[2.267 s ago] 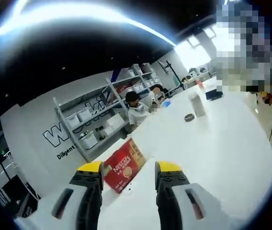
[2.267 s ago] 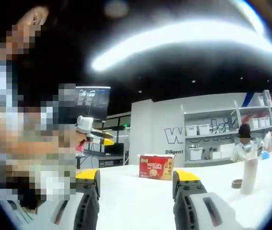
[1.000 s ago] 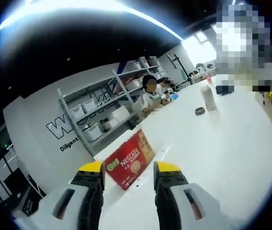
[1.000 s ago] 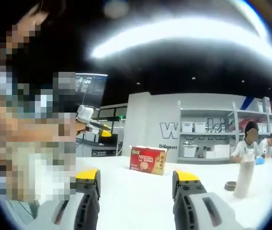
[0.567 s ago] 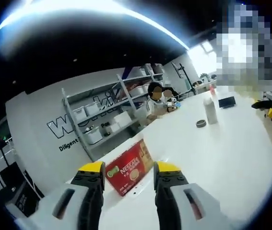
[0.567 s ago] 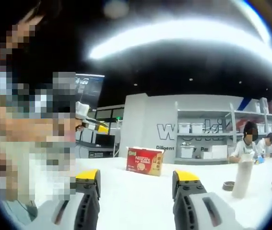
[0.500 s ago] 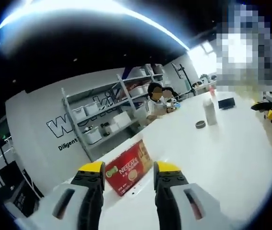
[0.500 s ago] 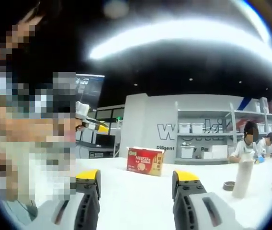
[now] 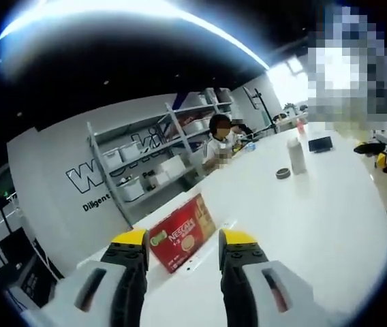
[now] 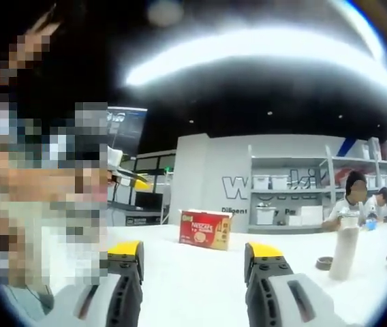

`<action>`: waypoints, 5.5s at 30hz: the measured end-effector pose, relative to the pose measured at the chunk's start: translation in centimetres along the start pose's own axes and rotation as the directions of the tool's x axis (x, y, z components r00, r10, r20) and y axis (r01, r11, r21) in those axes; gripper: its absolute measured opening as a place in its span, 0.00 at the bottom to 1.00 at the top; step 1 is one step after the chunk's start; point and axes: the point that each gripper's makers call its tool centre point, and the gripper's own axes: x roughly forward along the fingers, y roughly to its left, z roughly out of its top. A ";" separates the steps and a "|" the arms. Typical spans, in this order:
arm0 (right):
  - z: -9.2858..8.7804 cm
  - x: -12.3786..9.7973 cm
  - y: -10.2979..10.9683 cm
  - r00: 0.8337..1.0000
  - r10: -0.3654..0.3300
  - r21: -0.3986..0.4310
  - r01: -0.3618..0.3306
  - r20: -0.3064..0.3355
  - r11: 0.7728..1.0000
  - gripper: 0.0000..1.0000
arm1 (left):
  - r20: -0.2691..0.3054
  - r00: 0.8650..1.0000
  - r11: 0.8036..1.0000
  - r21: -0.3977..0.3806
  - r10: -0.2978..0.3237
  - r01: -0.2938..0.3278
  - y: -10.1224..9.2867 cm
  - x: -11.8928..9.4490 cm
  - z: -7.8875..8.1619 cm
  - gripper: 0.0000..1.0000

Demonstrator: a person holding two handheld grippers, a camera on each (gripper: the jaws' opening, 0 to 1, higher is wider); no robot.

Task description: Tear open the coffee pouch, take out the coffee, and pour the coffee from the pouch into the cup

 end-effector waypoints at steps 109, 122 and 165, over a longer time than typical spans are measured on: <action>2.7 4.6 -1.6 0.999 0.040 0.021 -0.039 -0.034 0.999 0.53 | -0.201 0.979 0.970 0.244 0.032 0.019 7.5 15.8 -6.9 0.30; 3.3 5.2 -2.0 0.999 0.028 0.029 -0.027 -0.036 0.999 0.53 | -0.194 0.980 0.972 0.235 0.033 0.014 9.4 16.4 -6.1 0.32; 0.5 3.1 -4.3 0.995 -0.059 0.070 0.065 -0.082 0.995 0.53 | -0.453 0.885 0.827 0.453 -0.108 0.333 7.3 24.5 -11.5 0.22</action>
